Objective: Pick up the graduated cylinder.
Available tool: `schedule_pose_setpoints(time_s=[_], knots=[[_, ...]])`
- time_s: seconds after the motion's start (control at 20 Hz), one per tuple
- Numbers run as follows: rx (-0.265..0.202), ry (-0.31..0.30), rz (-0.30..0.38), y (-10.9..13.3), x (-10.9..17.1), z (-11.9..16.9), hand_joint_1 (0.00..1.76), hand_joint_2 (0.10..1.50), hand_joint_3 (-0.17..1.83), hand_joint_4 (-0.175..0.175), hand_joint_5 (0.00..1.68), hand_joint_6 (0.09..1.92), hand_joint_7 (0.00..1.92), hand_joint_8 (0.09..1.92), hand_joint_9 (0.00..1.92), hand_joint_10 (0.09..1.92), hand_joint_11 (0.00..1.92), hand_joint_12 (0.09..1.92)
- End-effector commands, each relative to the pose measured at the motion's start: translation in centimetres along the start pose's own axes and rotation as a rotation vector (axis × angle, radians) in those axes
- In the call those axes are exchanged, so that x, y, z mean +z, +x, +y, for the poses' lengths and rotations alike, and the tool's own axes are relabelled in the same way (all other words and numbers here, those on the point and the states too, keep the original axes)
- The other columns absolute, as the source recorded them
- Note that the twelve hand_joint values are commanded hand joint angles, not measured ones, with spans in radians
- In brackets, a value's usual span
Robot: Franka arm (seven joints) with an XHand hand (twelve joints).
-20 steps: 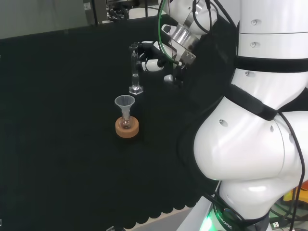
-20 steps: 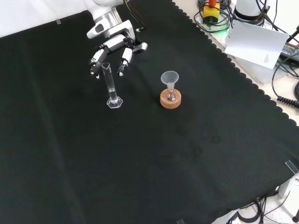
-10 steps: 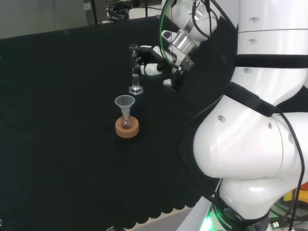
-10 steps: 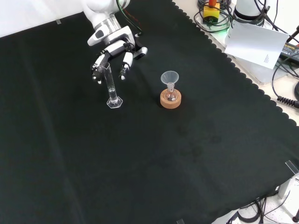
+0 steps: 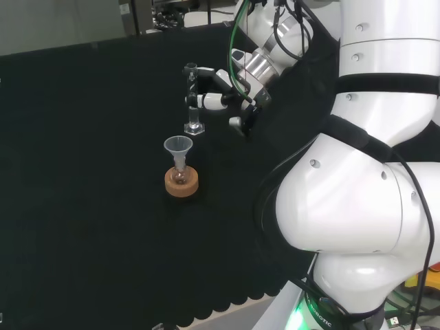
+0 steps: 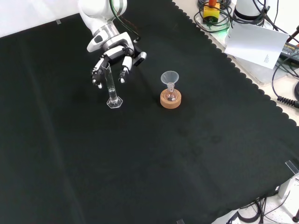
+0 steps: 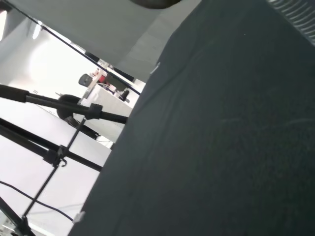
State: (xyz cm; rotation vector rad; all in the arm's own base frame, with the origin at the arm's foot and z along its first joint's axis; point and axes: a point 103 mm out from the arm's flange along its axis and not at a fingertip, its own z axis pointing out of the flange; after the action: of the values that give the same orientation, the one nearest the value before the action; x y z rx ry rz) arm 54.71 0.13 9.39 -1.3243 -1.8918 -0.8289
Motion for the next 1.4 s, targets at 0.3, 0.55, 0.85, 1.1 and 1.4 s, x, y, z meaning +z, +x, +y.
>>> schedule_pose_setpoints(time_s=[0.3,0.55,0.85,1.1,1.4], knots=[[-0.022,-0.026,0.091,-0.4,0.5,0.3,1.10,0.98,-0.17,-0.033,0.62,0.27,0.53,0.57,0.79,0.42,0.52,1.19],[-0.031,-0.028,0.104,-0.4,0.7,0.5,1.10,0.98,-0.17,-0.034,0.58,0.37,0.54,0.56,0.81,0.39,0.53,1.19],[-0.030,-0.046,0.089,-0.2,1.0,0.7,1.12,1.00,-0.17,-0.031,0.59,0.45,0.55,0.57,0.83,0.39,0.55,1.18],[-0.020,-0.052,0.092,-0.5,1.3,0.7,1.13,1.01,-0.17,-0.025,0.61,0.56,0.58,0.57,0.86,0.38,0.60,1.16],[-0.022,-0.063,0.103,-0.4,1.4,0.8,1.14,1.02,-0.17,-0.018,0.63,0.61,0.61,0.58,0.90,0.38,0.64,1.15]])
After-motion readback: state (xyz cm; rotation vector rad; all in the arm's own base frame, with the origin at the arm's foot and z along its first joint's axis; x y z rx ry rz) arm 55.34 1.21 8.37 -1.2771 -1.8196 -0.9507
